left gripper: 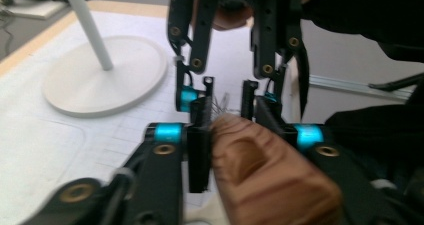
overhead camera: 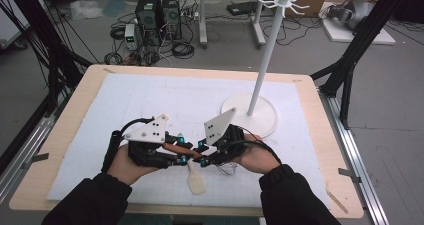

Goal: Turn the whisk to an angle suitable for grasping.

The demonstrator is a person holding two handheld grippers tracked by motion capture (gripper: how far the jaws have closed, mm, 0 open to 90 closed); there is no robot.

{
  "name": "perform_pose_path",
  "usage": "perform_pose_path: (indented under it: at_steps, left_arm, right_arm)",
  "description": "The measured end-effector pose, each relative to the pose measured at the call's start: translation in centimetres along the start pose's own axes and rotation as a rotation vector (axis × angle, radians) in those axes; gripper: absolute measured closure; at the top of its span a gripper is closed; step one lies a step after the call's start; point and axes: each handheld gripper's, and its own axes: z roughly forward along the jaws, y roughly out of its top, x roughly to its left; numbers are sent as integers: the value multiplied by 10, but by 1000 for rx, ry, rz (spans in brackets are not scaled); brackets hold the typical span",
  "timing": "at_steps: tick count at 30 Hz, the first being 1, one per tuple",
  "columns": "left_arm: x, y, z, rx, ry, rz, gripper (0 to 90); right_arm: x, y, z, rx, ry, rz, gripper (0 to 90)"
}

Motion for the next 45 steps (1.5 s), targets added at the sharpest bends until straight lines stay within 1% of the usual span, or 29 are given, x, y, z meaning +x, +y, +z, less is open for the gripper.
perform_pose_path:
  at_steps: [1,2,3,5,7,8,11,12,13,14,15,16,19,20,22,23,24,26,30,32,35,37,38,39,41,42,43,44,45]
  left_arm:
    - [0,0,0,0,0,0,697]
    - [1,1,-1,-5,1,-10,698]
    - [2,2,-3,-9,12,-19,698]
    - [3,3,-4,-8,16,-25,699]
    - [4,5,-6,-8,31,-35,700]
    - [5,8,-7,-8,48,-43,701]
    - [7,10,-10,-10,62,-53,702]
    - [8,11,-11,-12,75,-57,702]
    - [9,12,-12,-18,81,-67,702]
    - [10,14,-13,-21,99,-72,702]
    - [10,14,-13,-21,99,-72,702]
    - [11,15,-15,-18,112,-77,703]
    - [12,15,-16,-23,123,-86,703]
    - [12,16,-17,-28,137,-95,703]
    - [12,16,-18,-24,145,-94,703]
    - [13,16,-18,-29,154,-100,703]
    - [13,16,-19,-38,163,-111,703]
    - [14,17,-20,-47,175,-120,702]
    - [15,17,-21,-55,199,-133,702]
    - [15,16,-20,-60,207,-136,701]
    - [13,16,-20,-61,211,-122,699]
    - [13,17,-20,-58,214,-114,688]
    - [13,18,-21,-59,221,-108,610]
    - [13,18,-22,-56,223,-106,584]
    - [13,17,-24,-60,222,-103,567]
    - [13,16,-25,-61,221,-101,538]
    - [13,15,-27,-58,228,-99,515]
    - [14,14,-28,-58,234,-99,515]
    - [15,11,-30,-59,239,-104,480]
  right_arm:
    - [0,0,0,0,0,0,709]
    - [-1,0,-1,-12,-5,17,709]
    - [-2,0,-2,-22,-14,16,708]
    - [-2,0,-2,-33,-21,18,708]
    - [-3,2,-2,-49,-49,24,705]
    - [-3,3,-2,-53,-55,30,703]
    - [-4,5,-2,-69,-109,23,698]
    - [-3,7,-2,-72,-137,14,698]
    - [-3,7,-2,-72,-137,14,698]
    - [-2,10,-2,-70,-170,13,691]
    - [-1,11,-1,-68,-185,15,689]
    - [-1,12,0,-61,-199,10,683]
    - [-2,13,1,-64,-219,17,667]
    - [-2,14,2,-81,-232,23,665]
    - [-2,16,3,-97,-243,36,674]
    - [-2,16,3,-97,-243,36,674]
    - [-3,18,3,-113,-262,42,682]
    - [-3,19,4,-124,-275,51,700]
    - [-5,20,4,-132,-284,69,708]
    - [-5,21,5,-128,-296,69,718]
    - [-5,20,5,-124,-292,70,724]
    - [-6,19,4,-134,-281,76,725]
    - [-8,17,3,-144,-264,94,725]
    - [-9,17,2,-145,-264,102,725]
    - [-11,15,1,-150,-255,113,725]
    - [-14,10,-3,-163,-248,141,725]
    - [-15,7,-5,-164,-249,155,725]
    - [-15,7,-5,-164,-249,155,725]
    - [-17,2,-10,-174,-242,187,725]
